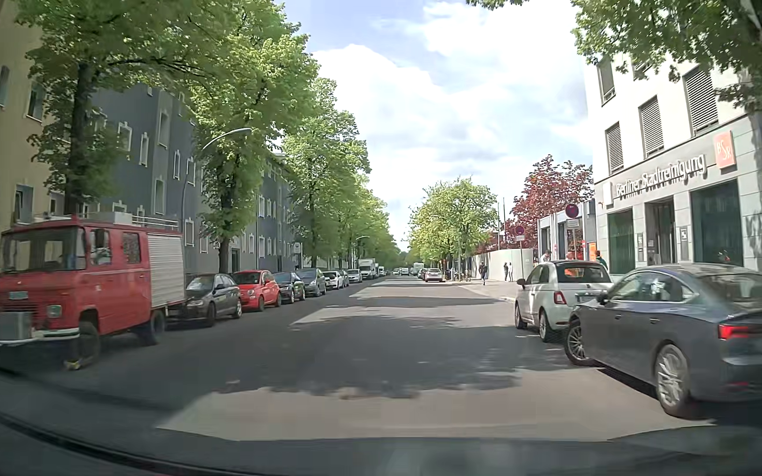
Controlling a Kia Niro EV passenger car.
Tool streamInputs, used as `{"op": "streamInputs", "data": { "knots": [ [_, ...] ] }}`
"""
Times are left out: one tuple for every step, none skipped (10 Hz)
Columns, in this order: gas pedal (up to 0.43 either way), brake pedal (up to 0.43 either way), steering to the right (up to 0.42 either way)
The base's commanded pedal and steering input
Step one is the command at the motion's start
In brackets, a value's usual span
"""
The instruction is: Follow the waypoints while adhering to traffic rules and regulations
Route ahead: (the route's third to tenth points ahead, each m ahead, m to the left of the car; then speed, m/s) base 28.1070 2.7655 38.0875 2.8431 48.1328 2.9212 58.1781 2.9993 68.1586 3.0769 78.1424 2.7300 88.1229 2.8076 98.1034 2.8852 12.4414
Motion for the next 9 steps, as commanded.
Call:
{"op": "streamInputs", "data": {
  "knots": [
    [0.087, 0.018, 0.001],
    [0.087, 0.018, 0.001],
    [0.087, 0.024, 0.001],
    [0.087, 0.018, 0.001],
    [0.087, 0.024, 0.001],
    [0.087, 0.024, 0.001],
    [0.067, 0.024, 0.000],
    [0.067, 0.024, 0.000],
    [0.059, 0.018, 0.000]
  ]
}}
